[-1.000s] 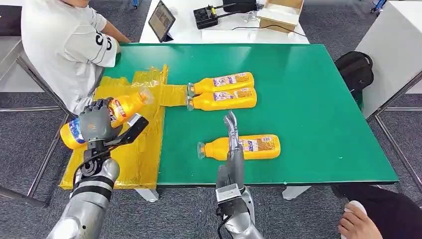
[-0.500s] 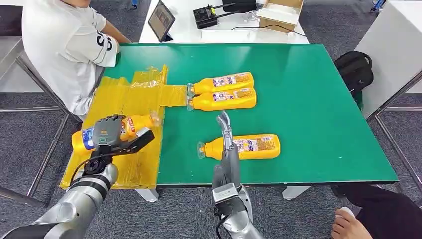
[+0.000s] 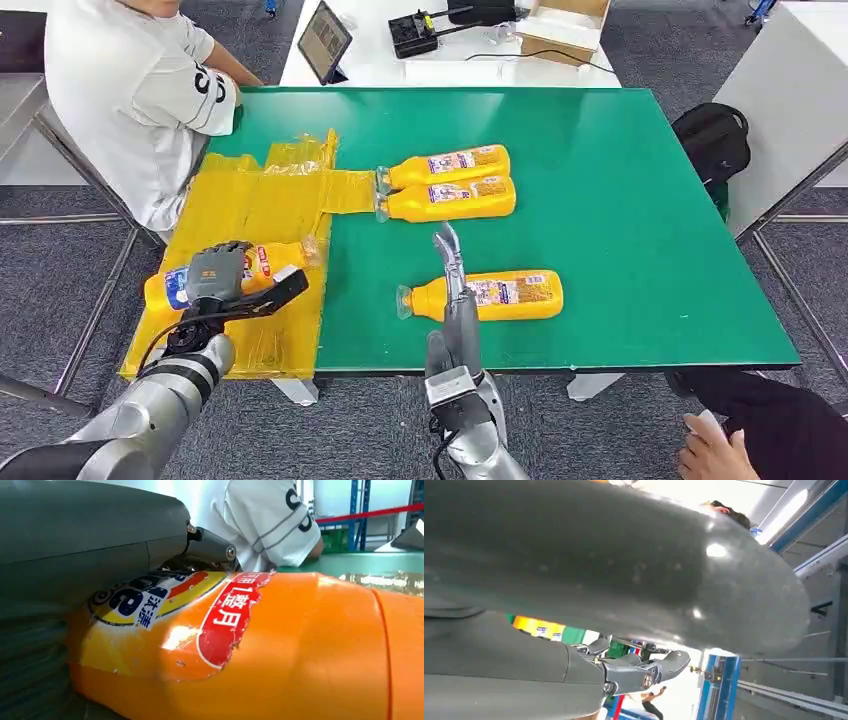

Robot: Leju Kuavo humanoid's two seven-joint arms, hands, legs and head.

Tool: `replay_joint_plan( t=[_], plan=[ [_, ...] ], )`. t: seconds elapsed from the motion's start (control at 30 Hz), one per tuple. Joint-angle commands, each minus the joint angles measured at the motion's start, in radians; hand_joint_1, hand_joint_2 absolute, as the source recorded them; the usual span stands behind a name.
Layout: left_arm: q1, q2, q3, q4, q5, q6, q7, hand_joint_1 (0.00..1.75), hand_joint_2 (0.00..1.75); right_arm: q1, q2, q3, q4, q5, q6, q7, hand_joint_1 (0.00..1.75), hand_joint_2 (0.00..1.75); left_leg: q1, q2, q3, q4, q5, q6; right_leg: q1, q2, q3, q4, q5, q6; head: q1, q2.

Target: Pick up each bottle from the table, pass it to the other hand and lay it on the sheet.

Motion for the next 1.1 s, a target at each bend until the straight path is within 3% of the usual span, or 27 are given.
replay_joint_plan(
  t=[0.03,0.17,0.2,0.23,0.4,1.1],
  plan=[
    [-0.026,0.023,-0.049,0.088,0.018,-0.089,0.029,1.75,1.75,-0.042,-0.003,0.004,0.096,-0.007,0.019,-0.033,0.0,0.0,0.0,0.002,0.008,-0.001,-0.003,0.001,0.001,0.001,0.007,-0.001,-0.002,-0.004,0.0,0.0],
    [-0.018,0.013,0.001,0.088,0.06,-0.132,-0.002,1.75,1.75,-0.047,0.001,0.0,0.116,-0.006,0.027,-0.033,0.0,0.0,0.0,0.002,0.005,-0.001,-0.001,0.001,0.001,0.001,0.004,-0.001,0.0,-0.002,0.0,0.0],
    [-0.019,0.011,0.014,0.087,0.071,-0.138,-0.006,0.79,1.75,-0.048,0.002,0.001,0.118,-0.005,0.029,-0.033,0.0,0.0,0.0,0.002,0.007,-0.001,-0.002,0.001,0.001,0.001,0.006,-0.002,-0.001,-0.003,0.0,0.0],
    [-0.024,-0.006,0.114,0.081,0.184,-0.178,-0.087,0.0,0.0,-0.049,0.004,-0.004,0.127,-0.004,0.032,-0.033,0.0,0.0,0.0,0.003,0.009,-0.002,-0.003,0.002,0.001,0.001,0.009,-0.002,-0.001,-0.004,0.0,0.0],
    [-0.041,-0.035,0.214,0.057,0.297,-0.223,-0.193,0.0,0.0,-0.048,0.008,-0.015,0.134,0.003,0.046,-0.033,0.0,0.0,0.0,-0.002,0.005,-0.001,0.0,0.001,0.0,-0.002,0.006,-0.001,-0.001,-0.002,-0.001,0.0],
    [-0.043,-0.051,0.266,0.051,0.353,-0.28,-0.257,0.0,0.0,-0.048,0.014,-0.033,0.147,0.003,0.055,-0.033,0.0,0.0,0.0,-0.003,0.009,-0.001,-0.001,0.001,0.001,-0.002,0.01,-0.001,-0.001,-0.003,0.0,0.0]
  ],
)
